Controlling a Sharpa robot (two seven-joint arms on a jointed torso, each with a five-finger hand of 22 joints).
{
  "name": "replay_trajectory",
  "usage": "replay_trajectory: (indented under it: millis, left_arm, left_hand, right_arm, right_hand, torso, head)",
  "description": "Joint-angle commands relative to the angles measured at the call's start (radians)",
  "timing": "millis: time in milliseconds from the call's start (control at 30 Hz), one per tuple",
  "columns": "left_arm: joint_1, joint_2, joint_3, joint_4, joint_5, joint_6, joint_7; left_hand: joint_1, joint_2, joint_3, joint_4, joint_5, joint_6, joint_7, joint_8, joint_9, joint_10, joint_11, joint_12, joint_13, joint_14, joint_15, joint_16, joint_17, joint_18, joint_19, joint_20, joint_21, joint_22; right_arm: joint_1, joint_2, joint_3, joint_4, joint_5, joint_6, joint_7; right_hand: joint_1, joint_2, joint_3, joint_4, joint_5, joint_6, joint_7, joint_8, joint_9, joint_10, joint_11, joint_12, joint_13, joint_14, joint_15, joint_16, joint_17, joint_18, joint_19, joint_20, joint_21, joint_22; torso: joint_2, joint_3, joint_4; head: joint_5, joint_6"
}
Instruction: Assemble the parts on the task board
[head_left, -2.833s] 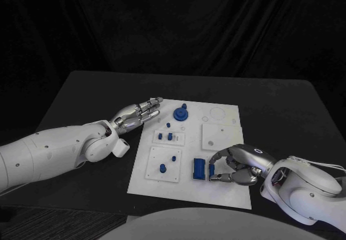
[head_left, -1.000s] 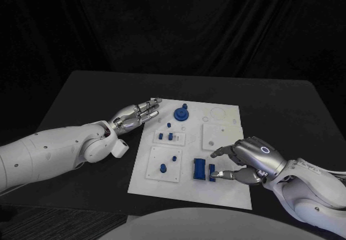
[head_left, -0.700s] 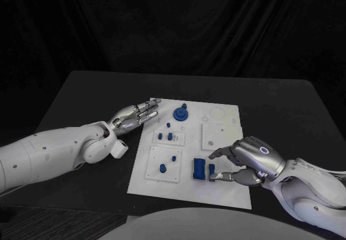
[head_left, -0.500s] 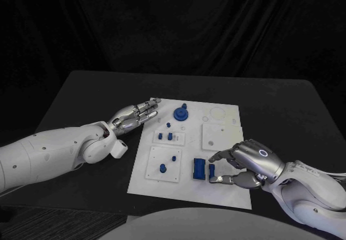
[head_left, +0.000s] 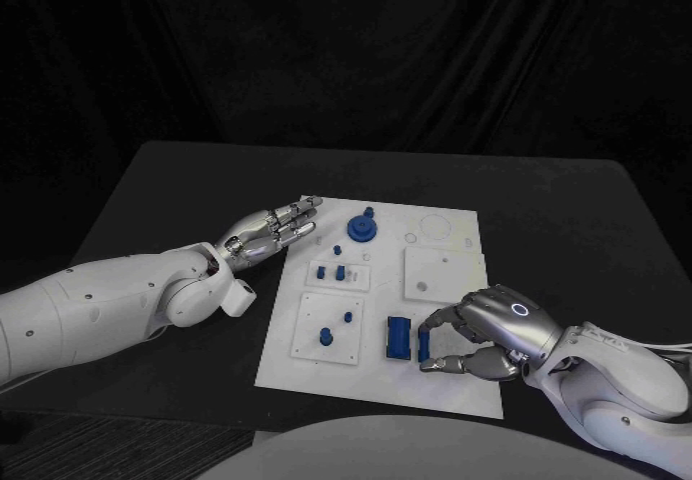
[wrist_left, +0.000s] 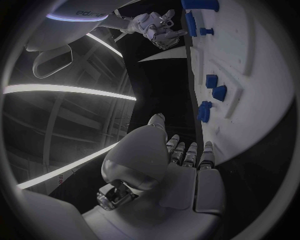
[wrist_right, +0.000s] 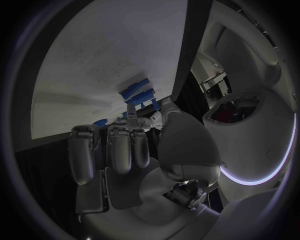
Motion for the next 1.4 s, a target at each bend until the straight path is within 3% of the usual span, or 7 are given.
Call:
replay_trajectory:
  millis: [33,567,833,1067,1200,1300,1400]
  left_arm:
    - [-0.002,0.002,0.001,0.002,0.001,0.002,0.021]
    - [-0.003,0.003,0.001,0.003,0.001,0.006,0.018]
    - [-0.003,0.002,0.001,0.005,0.001,0.002,0.022]
    - [-0.002,-0.016,0.001,0.027,0.001,-0.027,0.046]
    - [0.0,-0.044,0.001,0.055,0.001,-0.065,0.07]
    - [0.006,-0.057,0.002,0.068,0.001,-0.095,0.086]
    - [0.014,-0.063,0.002,0.076,0.001,-0.146,0.11]
  left_hand:
    - [0.011,0.002,0.006,0.0,0.005,0.006,0.003,0.004,0.001,0.001,0.009,-0.007,-0.001,0.0,-0.007,-0.004,-0.001,-0.001,-0.003,0.006,-0.003,-0.001]
    - [0.011,0.002,0.006,-0.001,0.005,0.006,0.002,0.004,0.001,0.001,0.009,-0.007,-0.001,0.0,-0.005,-0.004,-0.001,0.0,-0.003,0.007,-0.003,-0.001]
    - [0.011,0.002,0.007,-0.001,0.006,0.008,0.001,0.004,0.001,0.001,0.009,-0.007,-0.001,0.0,-0.003,-0.004,-0.001,0.001,-0.003,0.008,-0.003,-0.001]
    - [0.01,-0.001,0.005,0.0,0.005,0.017,0.003,0.007,0.003,0.001,0.005,-0.007,-0.001,0.0,-0.004,-0.004,-0.001,0.002,-0.003,0.008,-0.003,-0.001]
    - [0.008,-0.004,0.003,0.002,0.005,0.024,0.006,0.009,0.004,0.001,0.008,-0.007,-0.001,0.0,-0.008,-0.004,-0.001,0.004,-0.003,0.007,-0.003,-0.001]
    - [0.001,-0.011,-0.005,0.01,-0.002,0.035,0.01,0.012,0.004,0.001,0.011,-0.007,-0.001,0.0,-0.02,-0.004,-0.001,0.007,-0.003,0.001,-0.003,-0.001]
    - [-0.032,-0.02,-0.029,0.024,-0.042,0.053,-0.01,0.016,0.005,0.001,-0.029,-0.007,-0.001,0.0,-0.113,-0.004,-0.001,0.011,-0.003,-0.062,-0.003,-0.001]
  right_arm:
    - [-0.004,0.002,0.0,-0.002,-0.002,0.051,-0.053]
    - [-0.009,0.01,0.0,-0.012,-0.002,0.107,-0.086]
    - [-0.011,0.011,0.0,-0.017,-0.001,0.082,-0.081]
    - [0.0,-0.03,0.0,-0.009,0.183,-0.136,0.044]
    - [0.05,-0.054,0.0,-0.015,0.382,-0.272,0.152]
    - [0.09,-0.059,0.0,-0.032,0.515,-0.341,0.216]
    - [0.128,-0.055,0.0,-0.068,0.709,-0.39,0.325]
  right_hand:
    - [-0.009,0.002,0.0,-0.001,-0.003,0.005,0.005,-0.007,-0.001,0.104,0.002,0.003,0.263,0.079,0.001,0.002,0.113,-0.012,0.099,-0.003,0.003,0.259]
    - [-0.016,0.011,0.003,-0.001,-0.004,0.021,0.015,-0.008,-0.004,0.104,0.012,0.003,0.263,0.077,0.009,0.0,0.105,-0.01,0.095,0.003,-0.003,0.257]
    - [-0.019,0.014,0.003,-0.001,-0.004,0.016,0.016,-0.015,-0.008,0.104,0.014,0.003,0.263,0.075,0.01,-0.004,0.095,-0.008,0.091,0.005,-0.011,0.254]
    - [-0.009,0.012,0.002,-0.001,-0.003,0.087,0.026,0.01,0.004,0.104,0.022,0.003,0.263,0.071,0.022,-0.012,0.077,-0.006,0.087,0.015,-0.02,0.251]
    - [-0.023,0.029,0.004,-0.001,0.0,0.156,0.027,0.042,0.024,0.104,0.041,0.003,0.263,0.066,0.039,-0.022,0.052,-0.003,0.081,0.03,-0.031,0.246]
    - [-0.053,0.066,0.007,-0.003,0.017,0.187,0.023,0.053,0.038,0.1,0.037,-0.001,0.256,0.042,0.039,-0.07,-0.048,0.018,0.04,0.036,-0.109,0.217]
    - [-0.079,0.101,-0.01,-0.009,0.038,0.17,0.035,0.035,0.05,-0.089,0.053,-0.217,-0.033,-0.066,0.054,-0.291,-0.378,0.093,-0.139,0.048,-0.466,0.072]
  torso:
    - [0.0,-0.0001,-0.0001]
    - [0.0,-0.0003,0.0007]
    - [-0.001,-0.0003,0.0005]
    - [-0.011,-0.0003,0.0051]
    - [-0.02,0.0009,0.0001]
    - [-0.026,0.0025,-0.0056]
    - [-0.034,0.0035,-0.0111]
  head:
    - [0.0,0.0]
    - [-0.002,0.0]
    - [0.001,0.0]
    - [-0.005,0.0]
    - [0.001,0.0]
    - [0.003,0.0]
    - [0.003,0.0]
